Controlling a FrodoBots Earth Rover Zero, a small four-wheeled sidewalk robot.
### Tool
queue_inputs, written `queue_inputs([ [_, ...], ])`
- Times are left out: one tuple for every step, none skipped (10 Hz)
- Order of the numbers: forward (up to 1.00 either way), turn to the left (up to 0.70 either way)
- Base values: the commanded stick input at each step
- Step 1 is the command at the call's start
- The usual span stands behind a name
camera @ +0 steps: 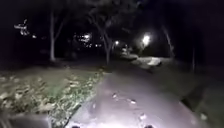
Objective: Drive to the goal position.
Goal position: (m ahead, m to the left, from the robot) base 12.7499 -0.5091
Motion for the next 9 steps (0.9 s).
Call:
queue_inputs([
  [0.70,-0.16],
  [0.70,0.00],
  [0.70,0.00],
  [0.70,-0.24],
  [0.70,-0.35],
  [0.70,-0.25],
  [0.70,-0.10],
  [0.70,0.00],
  [0.70,0.00],
])
